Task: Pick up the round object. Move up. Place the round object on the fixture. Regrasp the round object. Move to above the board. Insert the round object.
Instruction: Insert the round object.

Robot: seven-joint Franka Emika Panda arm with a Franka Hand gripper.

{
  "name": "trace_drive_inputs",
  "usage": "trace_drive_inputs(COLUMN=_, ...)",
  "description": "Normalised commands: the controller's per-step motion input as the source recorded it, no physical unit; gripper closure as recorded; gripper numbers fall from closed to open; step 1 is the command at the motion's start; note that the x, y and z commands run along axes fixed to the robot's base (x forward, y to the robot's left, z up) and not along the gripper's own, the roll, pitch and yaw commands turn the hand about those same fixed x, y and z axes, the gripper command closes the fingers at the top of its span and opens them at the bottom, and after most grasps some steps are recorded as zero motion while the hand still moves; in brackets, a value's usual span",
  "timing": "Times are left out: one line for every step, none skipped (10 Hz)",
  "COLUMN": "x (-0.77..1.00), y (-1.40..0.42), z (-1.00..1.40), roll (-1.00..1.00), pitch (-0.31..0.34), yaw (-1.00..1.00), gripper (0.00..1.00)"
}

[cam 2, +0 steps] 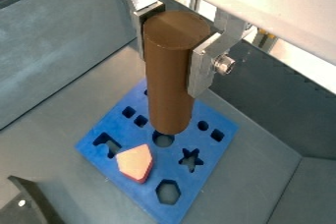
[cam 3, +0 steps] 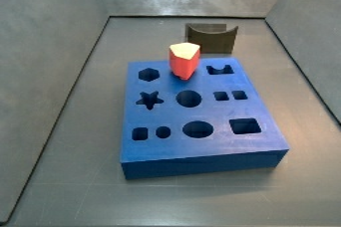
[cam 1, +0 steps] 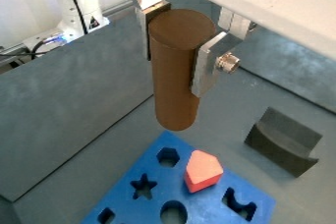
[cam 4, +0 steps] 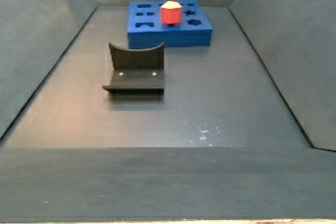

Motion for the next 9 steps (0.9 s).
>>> trace_drive_inputs(x=0.00, y=0.00, z=-0.04, roll=0.00, pitch=0.003, yaw=0.00, gripper=1.00)
trace_drive_inputs(x=0.09, y=0.00, z=0.00, roll=0.00, pitch=0.143, yaw=-0.06, gripper=1.00)
trace_drive_inputs(x=0.00, y=0.09, z=-0.27, roll=0.03, pitch=-0.006, yaw=0.00, gripper=1.00)
trace_drive_inputs(x=0.12, y=0.00, z=-0.91, roll=-0.23, pitch=-0.134, yaw=0.00, gripper=1.00)
trace_drive_inputs(x=0.17, y=-0.13, z=-0.92, roll=-0.20, pitch=-0.180, yaw=0.00, gripper=1.00)
trace_drive_inputs(x=0.16, y=-0.20, z=-0.89, roll=-0.21, pitch=-0.226, yaw=-0.01, gripper=1.00)
trace_drive_inputs(x=0.15, y=-0.22, z=-0.90, roll=-0.19, pitch=-0.254, yaw=-0.06, gripper=1.00)
trace_drive_inputs(x=0.13, y=-0.12, z=-1.00, roll=-0.04, pitch=-0.197, yaw=-0.09, gripper=1.00)
trace_drive_inputs(x=0.11, y=0.00, z=-1.00, roll=0.00, pitch=-0.077, yaw=-0.03, gripper=1.00)
